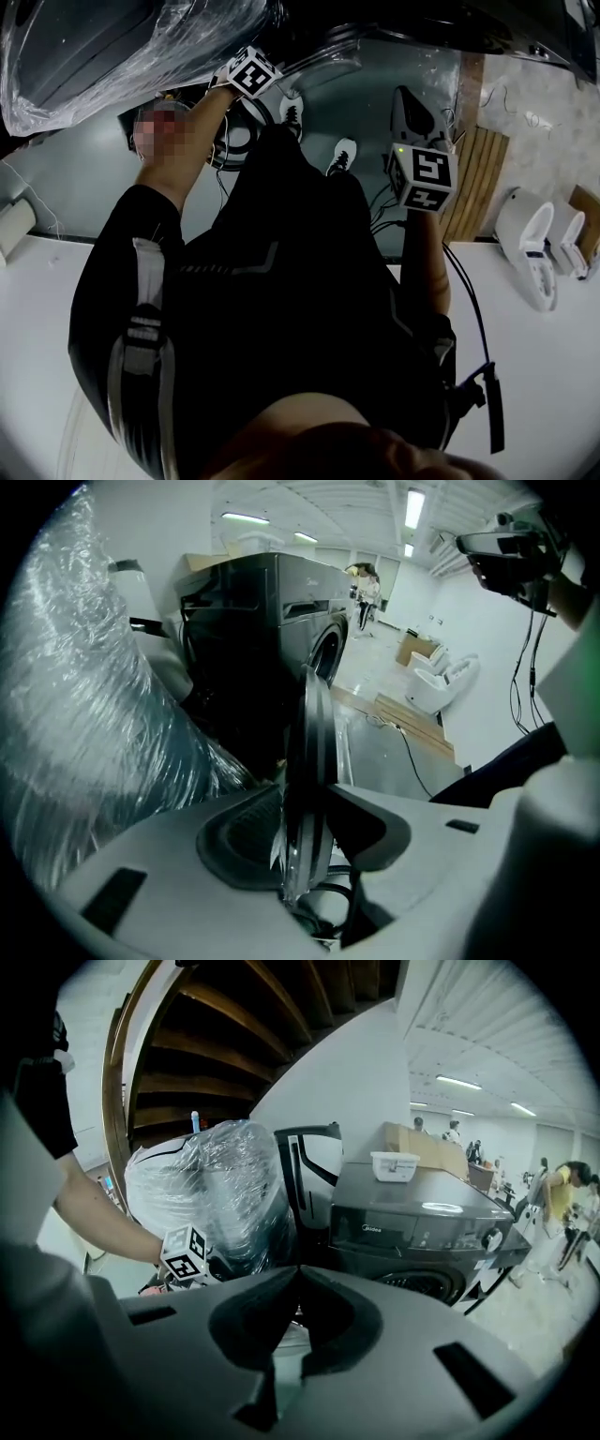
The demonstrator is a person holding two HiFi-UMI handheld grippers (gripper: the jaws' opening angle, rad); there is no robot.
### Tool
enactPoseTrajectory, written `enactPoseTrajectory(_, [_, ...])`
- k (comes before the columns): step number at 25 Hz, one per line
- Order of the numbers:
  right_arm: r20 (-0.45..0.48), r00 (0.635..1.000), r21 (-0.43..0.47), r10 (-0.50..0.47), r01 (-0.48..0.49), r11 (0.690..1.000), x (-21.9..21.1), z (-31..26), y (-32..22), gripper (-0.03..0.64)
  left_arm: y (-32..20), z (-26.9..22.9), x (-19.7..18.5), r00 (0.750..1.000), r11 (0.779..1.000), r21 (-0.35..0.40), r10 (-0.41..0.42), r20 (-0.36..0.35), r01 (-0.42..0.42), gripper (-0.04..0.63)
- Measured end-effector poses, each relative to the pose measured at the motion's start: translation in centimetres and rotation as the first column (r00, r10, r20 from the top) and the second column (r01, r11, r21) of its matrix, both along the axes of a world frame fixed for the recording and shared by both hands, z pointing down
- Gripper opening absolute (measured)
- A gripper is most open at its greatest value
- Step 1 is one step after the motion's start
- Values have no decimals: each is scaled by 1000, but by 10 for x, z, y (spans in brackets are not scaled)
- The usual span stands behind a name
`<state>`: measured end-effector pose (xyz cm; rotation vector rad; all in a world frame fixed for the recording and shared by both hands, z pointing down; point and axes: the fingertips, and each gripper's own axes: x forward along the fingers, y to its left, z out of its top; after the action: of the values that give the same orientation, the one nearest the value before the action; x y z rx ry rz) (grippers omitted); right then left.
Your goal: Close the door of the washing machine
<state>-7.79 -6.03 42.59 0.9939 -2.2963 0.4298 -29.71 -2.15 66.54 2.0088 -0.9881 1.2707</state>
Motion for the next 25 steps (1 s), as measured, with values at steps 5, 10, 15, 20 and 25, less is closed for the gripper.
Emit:
enactPoseTrajectory(5, [-6,1000,-14,-10,10,1000,-8,9,6,5,0,3,1,999,1000,-14,0,-38,-1,141])
enactPoseTrajectory(10, [-14,1000,-29,4,-5,1000,-7,17,14,5,-2,1,7,999,1000,-10,12,-52,-13,135])
enactPoseTrajectory(15, [-9,1000,-27,15,-15,1000,-12,19,22,5,5,2,8,999,1000,-10,5,-43,-5,133])
enactPoseTrajectory(20, [-14,999,-19,44,-44,999,-1,14,32,5,17,3,21,1000,1000,4,19,-18,-19,133])
enactPoseTrajectory(25, [-18,996,-24,90,-90,996,14,16,40,5,24,2,37,999,1000,1,21,-30,-21,133])
